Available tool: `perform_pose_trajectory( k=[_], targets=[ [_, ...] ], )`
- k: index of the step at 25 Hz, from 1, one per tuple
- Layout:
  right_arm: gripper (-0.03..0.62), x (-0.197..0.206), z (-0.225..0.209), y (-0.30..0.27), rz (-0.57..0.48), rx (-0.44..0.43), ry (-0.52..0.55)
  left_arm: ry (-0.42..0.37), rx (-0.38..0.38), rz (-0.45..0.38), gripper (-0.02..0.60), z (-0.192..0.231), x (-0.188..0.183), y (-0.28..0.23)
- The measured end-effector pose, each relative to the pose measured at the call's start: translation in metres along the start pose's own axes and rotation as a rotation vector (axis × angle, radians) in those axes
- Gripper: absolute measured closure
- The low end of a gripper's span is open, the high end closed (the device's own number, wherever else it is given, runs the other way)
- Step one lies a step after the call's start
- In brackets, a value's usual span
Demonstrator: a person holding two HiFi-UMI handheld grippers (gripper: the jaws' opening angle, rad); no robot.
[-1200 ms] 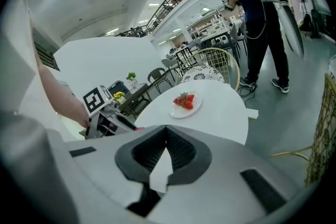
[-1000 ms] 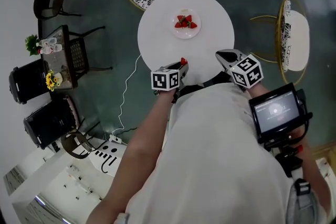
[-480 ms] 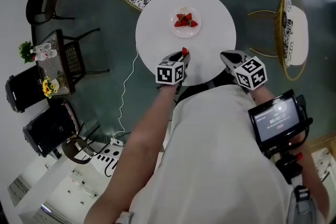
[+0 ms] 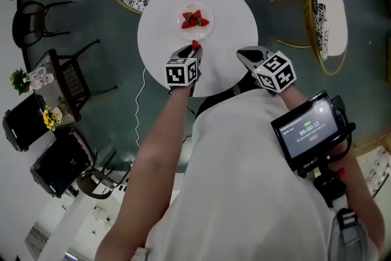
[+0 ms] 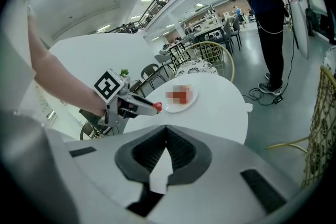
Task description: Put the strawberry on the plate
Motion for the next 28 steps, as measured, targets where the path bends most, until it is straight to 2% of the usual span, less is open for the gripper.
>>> perform_pose_trajectory(
  k=[6,17,22,28],
  targets=[
    [0.589,-0.003,-0.005,0.001,0.008,0.001,0.002,-0.048,-0.039,-0.012,0.445,0.012,-0.019,-0.009],
    [0.589,0.01,-0.02,0.011,0.03,0.028,-0.02,-0.087,-0.189,-0.074,0.443,0.03,-0.045,-0.027],
    [0.589,0.015,-0.027,0.014,0.033,0.042,-0.031,-0.133,-0.248,0.002,0.443,0.035,-0.034,-0.037],
    [0.589,0.011,-0.028,0.014,0.031,0.036,-0.03,-0.13,-0.224,0.052,0.443,0.034,-0.029,-0.039]
  ],
)
Point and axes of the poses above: the fingertips, and each gripper's own axes: y backward along the fingers, z to its left, x out of its underside, the point moved 1 cm from there along y, backward along the fingers, and after that the axes turned 12 degrees about x, right-handed, at the moved point
